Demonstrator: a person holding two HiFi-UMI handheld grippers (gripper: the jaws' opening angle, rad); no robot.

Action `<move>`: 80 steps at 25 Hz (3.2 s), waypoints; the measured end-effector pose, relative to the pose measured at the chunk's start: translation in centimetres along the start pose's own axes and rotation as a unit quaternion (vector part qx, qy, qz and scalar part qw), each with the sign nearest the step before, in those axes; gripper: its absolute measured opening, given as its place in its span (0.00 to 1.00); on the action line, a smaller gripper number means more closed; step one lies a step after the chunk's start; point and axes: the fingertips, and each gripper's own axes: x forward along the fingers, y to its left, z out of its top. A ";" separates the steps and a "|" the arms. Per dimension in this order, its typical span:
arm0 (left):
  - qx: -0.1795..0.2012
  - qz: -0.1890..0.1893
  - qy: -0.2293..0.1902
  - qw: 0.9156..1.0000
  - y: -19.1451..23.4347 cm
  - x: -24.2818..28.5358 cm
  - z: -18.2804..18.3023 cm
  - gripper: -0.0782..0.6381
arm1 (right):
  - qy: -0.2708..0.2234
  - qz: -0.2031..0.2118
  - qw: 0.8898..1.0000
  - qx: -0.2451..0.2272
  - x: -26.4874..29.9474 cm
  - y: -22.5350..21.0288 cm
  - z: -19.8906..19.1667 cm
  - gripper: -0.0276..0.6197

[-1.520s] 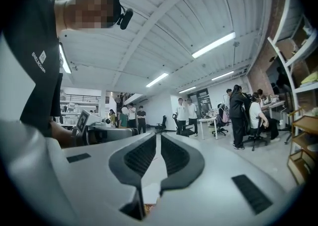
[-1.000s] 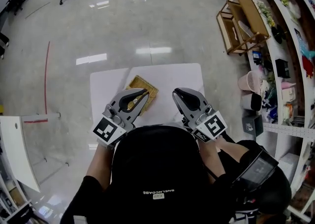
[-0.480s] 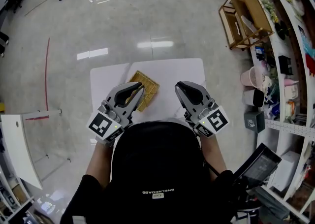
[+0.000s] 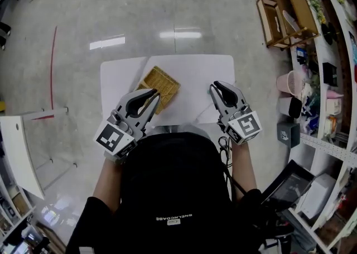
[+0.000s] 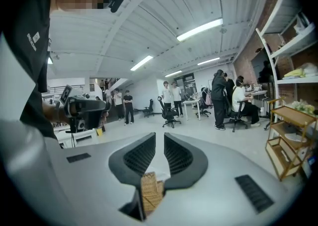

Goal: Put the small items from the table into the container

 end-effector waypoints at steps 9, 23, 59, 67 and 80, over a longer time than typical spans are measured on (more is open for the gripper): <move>-0.022 0.032 0.032 0.999 -0.8 0.7 -2.3 0.15 | 0.109 -0.008 0.994 -0.008 0.6 -4.1 -8.5 0.14; -0.027 0.086 0.083 0.993 -1.4 2.2 -5.3 0.15 | 0.275 -0.004 0.961 0.016 1.5 -10.3 -24.2 0.28; -0.126 0.164 0.125 0.970 3.6 6.6 -15.3 0.19 | 0.542 -0.004 0.840 0.026 2.6 -16.4 -52.6 0.37; -0.135 0.172 0.145 0.965 4.0 5.9 -16.9 0.19 | 0.559 -0.018 0.829 0.015 3.2 -16.6 -54.6 0.37; -0.141 0.172 0.146 0.964 4.1 5.5 -18.8 0.19 | 0.575 -0.027 0.818 0.018 3.2 -17.2 -57.2 0.37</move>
